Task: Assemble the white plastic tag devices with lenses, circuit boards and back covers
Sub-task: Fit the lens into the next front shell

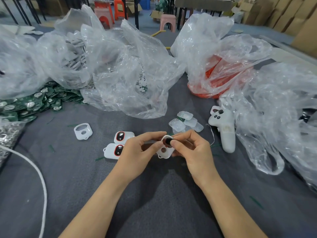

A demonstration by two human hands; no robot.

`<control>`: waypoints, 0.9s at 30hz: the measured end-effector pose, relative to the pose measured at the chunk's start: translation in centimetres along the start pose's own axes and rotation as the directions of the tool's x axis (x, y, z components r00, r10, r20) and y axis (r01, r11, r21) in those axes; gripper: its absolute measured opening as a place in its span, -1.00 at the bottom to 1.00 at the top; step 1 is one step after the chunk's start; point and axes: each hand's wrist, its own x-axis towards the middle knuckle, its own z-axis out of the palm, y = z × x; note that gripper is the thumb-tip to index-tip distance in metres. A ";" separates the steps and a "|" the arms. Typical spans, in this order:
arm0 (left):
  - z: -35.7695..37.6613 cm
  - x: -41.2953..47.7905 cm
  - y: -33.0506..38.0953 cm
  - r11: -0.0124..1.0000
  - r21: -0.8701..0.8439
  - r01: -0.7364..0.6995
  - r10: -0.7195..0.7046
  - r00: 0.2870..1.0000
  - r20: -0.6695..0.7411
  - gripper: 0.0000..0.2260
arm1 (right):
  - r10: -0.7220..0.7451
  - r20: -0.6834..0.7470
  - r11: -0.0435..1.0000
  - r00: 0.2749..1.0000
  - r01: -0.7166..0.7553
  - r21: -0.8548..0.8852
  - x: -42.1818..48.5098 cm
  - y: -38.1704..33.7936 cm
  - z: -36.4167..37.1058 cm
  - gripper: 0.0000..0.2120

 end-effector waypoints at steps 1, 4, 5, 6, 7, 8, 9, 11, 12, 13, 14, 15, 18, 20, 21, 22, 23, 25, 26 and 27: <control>0.1 -0.1 -0.1 0.999 -0.043 0.020 -0.019 1.000 0.009 -0.76 | 0.012 0.004 1.000 1.000 -0.012 0.019 0.0 0.0 0.0 -0.75; 0.5 -0.5 -0.1 0.983 -0.172 0.067 -0.060 0.997 0.046 -0.76 | 0.064 0.009 0.992 0.998 -0.064 0.112 0.2 -0.1 -0.1 -0.72; 0.6 -0.6 -0.1 0.975 -0.209 0.078 -0.067 0.996 0.057 -0.76 | 0.079 0.013 0.988 0.997 -0.080 0.133 0.2 -0.1 -0.2 -0.73; 0.7 -0.7 -0.1 0.968 -0.238 0.085 -0.071 0.995 0.066 -0.76 | 0.088 0.022 0.986 0.996 -0.090 0.140 0.1 -0.1 -0.2 -0.75; 0.7 -0.7 -0.1 0.963 -0.255 0.088 -0.072 0.995 0.072 -0.76 | 0.095 0.032 0.986 0.995 -0.098 0.137 0.1 -0.2 -0.3 -0.78; 0.7 -0.7 -0.1 0.961 -0.262 0.087 -0.070 0.995 0.074 -0.77 | 0.102 0.038 0.986 0.994 -0.106 0.125 0.1 -0.1 -0.3 -0.81; 0.7 -0.7 -0.1 0.962 -0.261 0.082 -0.065 0.995 0.075 -0.77 | 0.111 0.037 0.987 0.993 -0.114 0.112 0.1 -0.1 -0.3 -0.83; 0.7 -0.8 0.0 0.961 -0.266 0.074 -0.056 0.995 0.078 -0.78 | 0.119 0.022 0.988 0.993 -0.121 0.096 0.1 -0.1 -0.3 -0.81; 0.8 -0.9 0.1 0.959 -0.273 0.074 -0.054 0.995 0.079 -0.79 | 0.116 0.021 0.989 0.993 -0.118 0.088 0.1 -0.1 -0.3 -0.81; 0.8 -0.9 0.1 0.958 -0.278 0.073 -0.053 0.995 0.080 -0.80 | 0.114 0.023 0.990 0.993 -0.116 0.076 0.1 -0.2 -0.3 -0.81; 0.8 -0.9 0.2 0.957 -0.281 0.074 -0.053 0.995 0.080 -0.80 | 0.113 0.025 0.991 0.993 -0.115 0.064 0.1 -0.2 -0.3 -0.81; 0.8 -1.0 0.2 0.957 -0.281 0.074 -0.053 0.995 0.079 -0.80 | 0.109 0.027 0.993 0.994 -0.111 0.051 0.0 -0.3 -0.3 -0.81; 0.9 -1.0 0.3 0.972 -0.225 0.061 -0.051 0.998 0.048 -0.79 | 0.035 0.027 0.998 0.999 -0.034 -0.052 -0.1 -0.3 -0.3 -0.82; 1.0 -1.1 0.2 0.995 -0.092 0.037 -0.038 0.999 -0.001 -0.79 | -0.039 0.029 0.987 0.999 0.043 -0.153 -0.2 -0.3 0.0 -0.83; 1.1 -1.2 0.2 0.999 -0.020 0.025 -0.026 1.000 -0.017 -0.79 | -0.068 0.036 0.980 0.997 0.073 -0.184 -0.2 -0.3 0.1 -0.83; 1.3 -1.2 0.2 0.999 0.038 0.015 -0.014 1.000 -0.028 -0.79 | -0.087 0.046 0.975 0.995 0.095 -0.202 -0.3 -0.2 0.3 -0.84; 1.4 -1.2 0.2 0.997 0.077 0.011 -0.007 0.999 -0.040 -0.79 | -0.096 0.054 0.972 0.994 0.105 -0.212 -0.3 -0.1 0.3 -0.84; 1.4 -1.2 0.3 0.994 0.108 0.015 -0.008 0.998 -0.066 -0.79 | -0.090 0.068 0.970 0.994 0.103 -0.218 -0.2 -0.1 0.3 -0.84; 1.5 -1.2 0.3 0.993 0.114 0.020 -0.012 0.997 -0.077 -0.79 | -0.079 0.077 0.971 0.994 0.094 -0.220 -0.2 -0.1 0.3 -0.83; 1.4 -1.2 0.3 0.993 0.118 0.026 -0.016 0.996 -0.089 -0.80 | -0.066 0.085 0.971 0.994 0.084 -0.223 -0.2 -0.1 0.3 -0.82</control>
